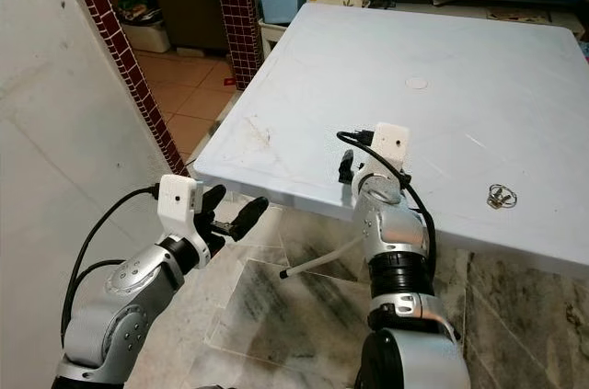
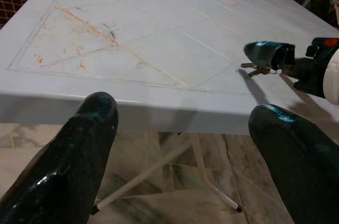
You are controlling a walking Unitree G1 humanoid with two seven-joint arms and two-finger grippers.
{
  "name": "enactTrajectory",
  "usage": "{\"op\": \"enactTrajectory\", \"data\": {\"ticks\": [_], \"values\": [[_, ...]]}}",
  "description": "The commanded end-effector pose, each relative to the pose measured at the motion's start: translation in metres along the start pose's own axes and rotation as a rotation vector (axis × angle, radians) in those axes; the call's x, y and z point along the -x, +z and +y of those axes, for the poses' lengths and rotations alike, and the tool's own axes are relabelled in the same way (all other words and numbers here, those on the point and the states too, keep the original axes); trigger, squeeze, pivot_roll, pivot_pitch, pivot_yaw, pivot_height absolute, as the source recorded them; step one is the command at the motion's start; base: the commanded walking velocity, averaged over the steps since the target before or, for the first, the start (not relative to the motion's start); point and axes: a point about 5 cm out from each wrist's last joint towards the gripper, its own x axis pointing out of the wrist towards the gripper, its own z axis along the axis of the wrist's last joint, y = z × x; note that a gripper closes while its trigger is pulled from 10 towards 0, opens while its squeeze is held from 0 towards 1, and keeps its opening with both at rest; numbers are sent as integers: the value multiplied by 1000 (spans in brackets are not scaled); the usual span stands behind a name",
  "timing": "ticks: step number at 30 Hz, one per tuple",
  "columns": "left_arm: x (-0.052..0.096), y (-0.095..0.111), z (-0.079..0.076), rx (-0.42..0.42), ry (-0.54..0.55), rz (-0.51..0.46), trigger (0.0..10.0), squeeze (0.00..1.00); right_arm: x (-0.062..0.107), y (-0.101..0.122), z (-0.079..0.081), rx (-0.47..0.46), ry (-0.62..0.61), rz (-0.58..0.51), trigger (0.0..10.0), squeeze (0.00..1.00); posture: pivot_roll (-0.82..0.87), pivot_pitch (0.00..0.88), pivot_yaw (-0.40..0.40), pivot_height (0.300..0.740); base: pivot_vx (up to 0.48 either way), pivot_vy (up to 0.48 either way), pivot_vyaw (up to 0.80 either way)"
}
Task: Hang keys on a hook
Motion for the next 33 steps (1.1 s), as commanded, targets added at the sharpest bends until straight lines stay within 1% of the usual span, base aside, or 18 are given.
{"op": "enactTrajectory", "data": {"ticks": [1,6,9,12,13,15,17,24,26,29,30,32,33], "values": [[2,1,-1,-9,-7,0,10000,0,-3,2,-3,-41,-14,9,10000,0,11,77,77,740,0,0,0],[1,2,-2,-15,-15,1,10000,0,-7,-8,-7,-51,3,60,10000,0,13,76,79,740,0,0,0],[1,3,-4,-9,-32,-3,10000,0,-9,-12,-6,-28,37,73,10000,0,13,75,79,740,0,0,0],[3,3,-14,6,-135,9,10000,0,-10,-14,-5,2,63,82,10000,0,13,75,79,740,0,0,0],[4,2,-17,4,-175,27,10000,0,-11,-14,-5,15,65,79,10000,0,16,72,76,740,0,0,0],[6,0,-21,8,-218,51,10000,0,-12,-14,-6,27,64,74,10000,0,16,72,76,740,0,0,0],[10,-4,-22,24,-263,91,10000,0,-14,-14,-9,60,56,73,10000,0,18,71,76,740,0,0,0],[16,-6,-24,36,-314,127,10000,0,-16,-16,-14,100,52,83,10000,0,23,68,74,740,0,0,0],[18,-6,-25,38,-328,138,10000,0,-17,-17,-14,113,66,88,10000,0,24,68,74,740,0,0,0],[20,-7,-23,26,-327,148,10000,0,-17,-18,-8,138,128,91,10000,0,26,68,74,740,0,0,0],[20,-7,-22,21,-325,151,10000,0,-17,-18,-3,146,164,95,4588,0,26,68,74,740,0,0,0],[21,-7,-22,19,-324,154,10000,0,-16,-19,2,159,195,97,4392,0,32,66,74,740,0,0,0],[21,-6,-22,19,-325,155,10000,0,-16,-19,5,171,216,98,5294,0,32,66,74,740,0,0,0]]}}
